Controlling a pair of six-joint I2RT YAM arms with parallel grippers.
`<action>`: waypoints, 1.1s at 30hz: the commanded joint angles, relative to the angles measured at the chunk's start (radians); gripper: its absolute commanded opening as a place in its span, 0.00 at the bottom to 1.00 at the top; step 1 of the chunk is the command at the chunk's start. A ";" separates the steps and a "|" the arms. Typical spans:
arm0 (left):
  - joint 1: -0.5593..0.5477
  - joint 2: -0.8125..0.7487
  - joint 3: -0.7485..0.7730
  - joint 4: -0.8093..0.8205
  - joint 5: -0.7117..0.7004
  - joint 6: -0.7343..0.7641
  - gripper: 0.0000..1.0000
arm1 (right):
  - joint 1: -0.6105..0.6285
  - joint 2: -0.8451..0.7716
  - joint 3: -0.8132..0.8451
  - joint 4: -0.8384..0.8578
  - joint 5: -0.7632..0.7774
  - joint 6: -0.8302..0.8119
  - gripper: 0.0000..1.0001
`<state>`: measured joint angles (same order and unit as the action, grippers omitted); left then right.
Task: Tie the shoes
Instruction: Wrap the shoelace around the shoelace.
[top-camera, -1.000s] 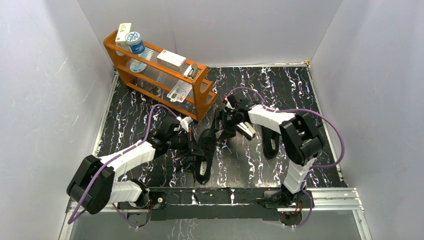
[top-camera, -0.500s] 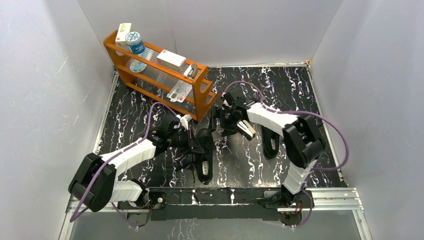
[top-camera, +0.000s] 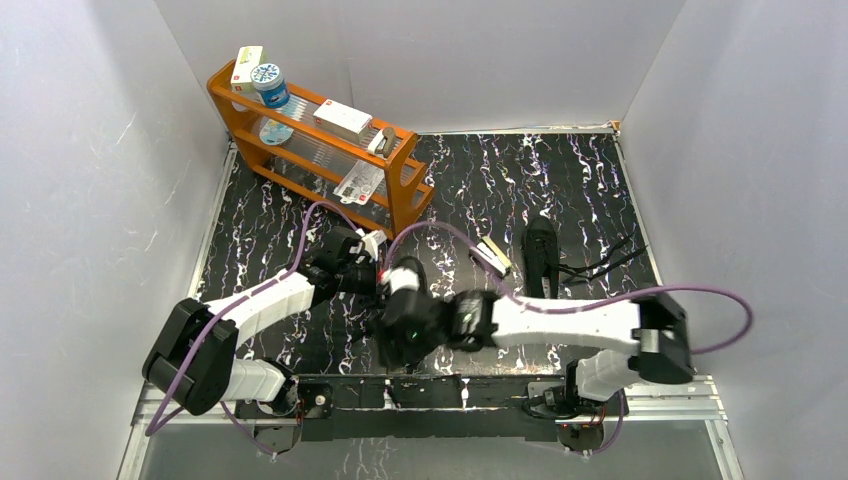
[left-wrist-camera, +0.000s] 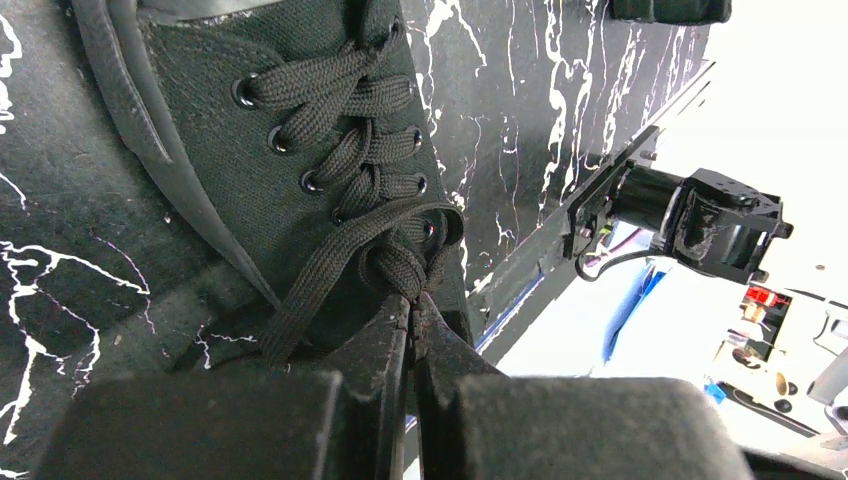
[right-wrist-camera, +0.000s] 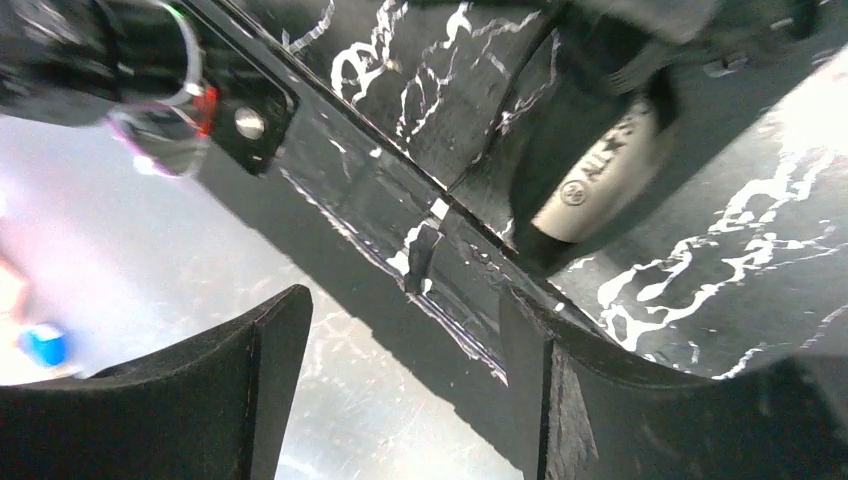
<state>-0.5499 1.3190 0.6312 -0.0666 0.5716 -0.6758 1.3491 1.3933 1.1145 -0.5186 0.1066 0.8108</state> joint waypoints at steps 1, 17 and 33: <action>0.008 -0.007 0.024 -0.035 0.051 0.033 0.00 | 0.177 0.186 0.108 0.015 0.353 0.079 0.76; 0.008 0.007 0.038 -0.092 0.042 0.052 0.00 | 0.184 0.477 0.200 0.016 0.521 0.079 0.54; 0.008 -0.037 0.015 -0.098 0.044 0.041 0.00 | 0.143 0.604 0.225 -0.027 0.550 0.139 0.40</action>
<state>-0.5346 1.3334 0.6380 -0.1375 0.5396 -0.6426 1.5196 1.9598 1.3293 -0.4465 0.6155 0.8642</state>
